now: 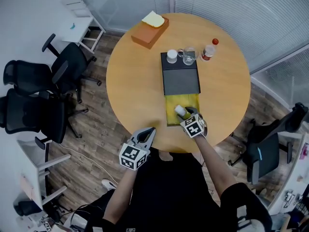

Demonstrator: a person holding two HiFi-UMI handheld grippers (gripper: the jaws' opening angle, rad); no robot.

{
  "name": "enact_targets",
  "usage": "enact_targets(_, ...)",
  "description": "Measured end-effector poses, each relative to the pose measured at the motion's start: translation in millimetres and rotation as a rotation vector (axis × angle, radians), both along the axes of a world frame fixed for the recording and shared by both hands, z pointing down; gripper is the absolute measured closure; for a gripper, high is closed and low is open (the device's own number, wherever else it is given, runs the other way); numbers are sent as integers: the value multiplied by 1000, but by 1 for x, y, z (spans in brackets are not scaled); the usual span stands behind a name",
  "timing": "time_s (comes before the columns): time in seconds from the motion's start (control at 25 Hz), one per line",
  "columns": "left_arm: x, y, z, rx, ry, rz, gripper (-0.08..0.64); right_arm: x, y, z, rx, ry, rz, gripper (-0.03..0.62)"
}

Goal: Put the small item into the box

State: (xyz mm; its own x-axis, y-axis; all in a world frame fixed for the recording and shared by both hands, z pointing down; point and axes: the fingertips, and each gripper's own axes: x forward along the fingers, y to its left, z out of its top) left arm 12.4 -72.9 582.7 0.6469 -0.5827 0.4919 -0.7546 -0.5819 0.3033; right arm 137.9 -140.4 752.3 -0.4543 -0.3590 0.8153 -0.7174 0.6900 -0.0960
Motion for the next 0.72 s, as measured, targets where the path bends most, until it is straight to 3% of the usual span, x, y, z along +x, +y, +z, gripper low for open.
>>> enact_targets(0.28,13,-2,-3,19,5,22,554,32,12,-20,74,-135,115,372)
enact_targets(0.44,23,0,-3,23,9,41,554,47,32,-32,77,-190,125,484)
enact_targets(0.52,28,1,-2,25,11,47,554,51,42,-37,75,-207,124,576)
enact_targets(0.72,42,4,1,29,21,56,554,57,53,-49,81,-227,123,588)
